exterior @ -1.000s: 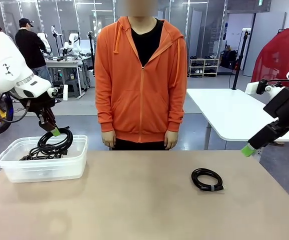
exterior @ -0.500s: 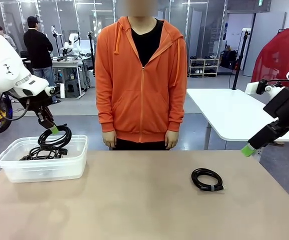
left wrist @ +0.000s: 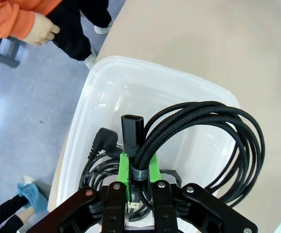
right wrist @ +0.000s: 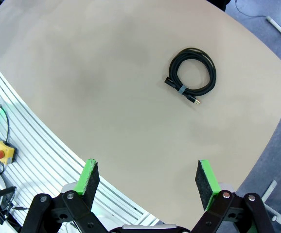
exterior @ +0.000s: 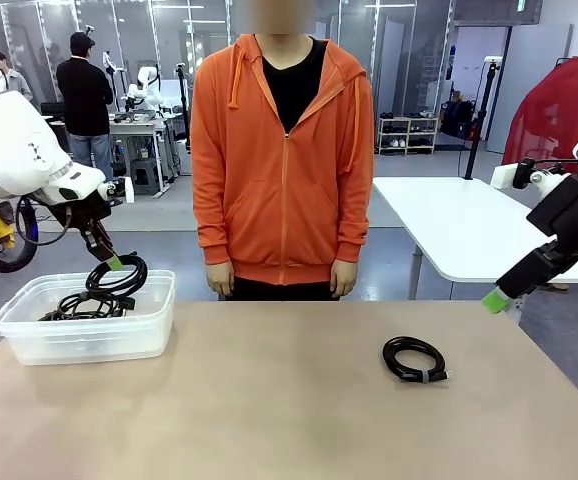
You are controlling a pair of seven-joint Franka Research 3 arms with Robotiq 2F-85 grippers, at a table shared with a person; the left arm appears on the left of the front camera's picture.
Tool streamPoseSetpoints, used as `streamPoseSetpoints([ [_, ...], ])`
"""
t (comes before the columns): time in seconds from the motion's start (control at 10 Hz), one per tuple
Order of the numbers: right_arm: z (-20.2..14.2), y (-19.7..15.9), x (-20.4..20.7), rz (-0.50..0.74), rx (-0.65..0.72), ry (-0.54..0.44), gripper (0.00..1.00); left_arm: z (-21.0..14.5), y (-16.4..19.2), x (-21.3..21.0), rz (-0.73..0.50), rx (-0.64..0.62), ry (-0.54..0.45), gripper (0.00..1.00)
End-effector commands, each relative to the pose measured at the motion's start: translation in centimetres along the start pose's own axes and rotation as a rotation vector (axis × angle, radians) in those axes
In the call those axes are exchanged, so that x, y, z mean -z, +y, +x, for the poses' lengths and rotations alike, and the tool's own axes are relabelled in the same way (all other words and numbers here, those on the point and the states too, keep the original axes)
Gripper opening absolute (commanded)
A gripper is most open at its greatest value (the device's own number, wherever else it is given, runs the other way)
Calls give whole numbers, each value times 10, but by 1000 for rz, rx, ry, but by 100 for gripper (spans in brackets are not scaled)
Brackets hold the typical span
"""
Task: Organize and store the cables.
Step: Place the USB Extension Cable into the Organizing box.
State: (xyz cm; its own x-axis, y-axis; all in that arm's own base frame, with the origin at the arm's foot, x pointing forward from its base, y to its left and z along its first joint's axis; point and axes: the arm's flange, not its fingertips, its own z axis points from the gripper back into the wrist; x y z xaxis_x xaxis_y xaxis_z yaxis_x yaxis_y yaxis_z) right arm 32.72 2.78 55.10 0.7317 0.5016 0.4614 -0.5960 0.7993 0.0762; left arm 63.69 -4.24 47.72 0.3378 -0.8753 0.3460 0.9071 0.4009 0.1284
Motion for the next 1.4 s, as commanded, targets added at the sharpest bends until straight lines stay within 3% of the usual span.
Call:
streamPoseSetpoints([
  [0.0,2,0,-1,-3,-2,10,100,4,21,13,12,-57,-32,18],
  [0.7,2,0,-1,-3,-2,10,100,-2,47,74,-37,-136,35,18],
  [0.9,2,0,-1,-3,-2,10,100,-3,45,75,-32,-145,55,26],
  [1.3,2,0,-1,-3,-2,10,100,0,42,76,-36,-137,72,54],
])
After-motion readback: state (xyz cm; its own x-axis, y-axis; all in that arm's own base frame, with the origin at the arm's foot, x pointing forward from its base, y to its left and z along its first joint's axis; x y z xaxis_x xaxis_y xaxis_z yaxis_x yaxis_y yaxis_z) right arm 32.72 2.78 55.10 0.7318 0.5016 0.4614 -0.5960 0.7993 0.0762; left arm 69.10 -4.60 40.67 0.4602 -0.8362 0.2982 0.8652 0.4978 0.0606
